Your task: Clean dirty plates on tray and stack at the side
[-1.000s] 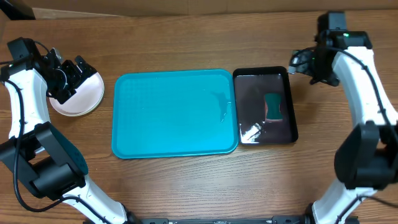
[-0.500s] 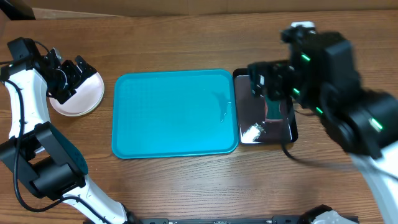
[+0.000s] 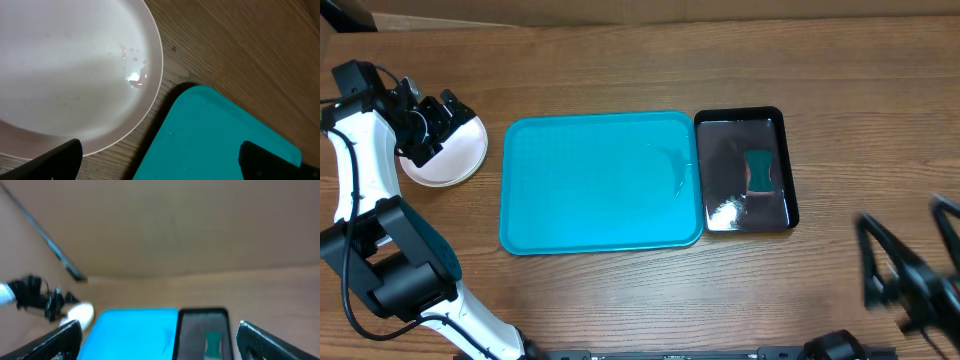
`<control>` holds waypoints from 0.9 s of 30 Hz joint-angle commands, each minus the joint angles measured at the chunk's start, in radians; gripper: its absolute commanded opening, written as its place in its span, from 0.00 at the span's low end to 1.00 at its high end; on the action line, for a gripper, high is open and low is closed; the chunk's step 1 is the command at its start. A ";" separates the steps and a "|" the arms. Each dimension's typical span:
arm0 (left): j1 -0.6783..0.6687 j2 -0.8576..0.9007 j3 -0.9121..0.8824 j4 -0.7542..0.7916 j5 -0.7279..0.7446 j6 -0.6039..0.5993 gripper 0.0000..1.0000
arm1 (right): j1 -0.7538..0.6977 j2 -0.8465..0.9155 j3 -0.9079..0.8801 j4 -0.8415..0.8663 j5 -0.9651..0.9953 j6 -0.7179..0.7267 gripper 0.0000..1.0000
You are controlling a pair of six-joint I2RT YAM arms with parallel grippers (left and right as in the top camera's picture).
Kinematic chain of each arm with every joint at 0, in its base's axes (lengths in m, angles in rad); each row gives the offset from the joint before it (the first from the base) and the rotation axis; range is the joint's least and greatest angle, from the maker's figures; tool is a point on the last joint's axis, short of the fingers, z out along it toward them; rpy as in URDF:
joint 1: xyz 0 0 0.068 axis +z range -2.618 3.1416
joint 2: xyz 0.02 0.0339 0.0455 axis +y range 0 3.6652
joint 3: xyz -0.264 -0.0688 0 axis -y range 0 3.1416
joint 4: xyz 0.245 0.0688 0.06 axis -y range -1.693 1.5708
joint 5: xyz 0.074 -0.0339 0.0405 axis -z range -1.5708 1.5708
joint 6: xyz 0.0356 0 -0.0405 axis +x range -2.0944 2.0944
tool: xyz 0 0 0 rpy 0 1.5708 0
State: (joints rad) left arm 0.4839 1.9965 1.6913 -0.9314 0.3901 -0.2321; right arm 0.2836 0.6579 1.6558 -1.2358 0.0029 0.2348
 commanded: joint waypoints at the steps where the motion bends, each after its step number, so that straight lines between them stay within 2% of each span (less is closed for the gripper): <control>1: -0.003 -0.005 0.011 -0.003 0.018 0.016 1.00 | -0.063 -0.117 -0.097 0.062 -0.011 -0.006 1.00; 4: -0.003 -0.005 0.011 -0.003 0.018 0.016 1.00 | -0.130 -0.251 -0.251 0.218 -0.012 -0.008 1.00; 7: -0.003 -0.005 0.011 -0.003 0.018 0.016 1.00 | -0.175 -0.374 -0.452 0.423 -0.036 -0.074 1.00; 14: -0.003 -0.005 0.011 -0.003 0.018 0.016 1.00 | -0.196 -0.587 -0.949 0.959 -0.080 -0.112 1.00; 18: -0.003 -0.005 0.011 -0.003 0.018 0.016 1.00 | -0.196 -0.655 -1.186 1.209 -0.112 -0.105 1.00; 21: -0.003 -0.005 0.011 -0.003 0.018 0.016 1.00 | -0.196 -0.654 -1.323 1.345 -0.119 -0.105 1.00; 27: -0.003 -0.005 0.011 -0.003 0.018 0.016 1.00 | -0.196 -0.654 -1.551 1.510 -0.098 -0.105 1.00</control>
State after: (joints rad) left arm 0.4839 1.9965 1.6913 -0.9344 0.3931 -0.2321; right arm 0.0921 0.0158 0.1875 0.2348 -0.1036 0.1333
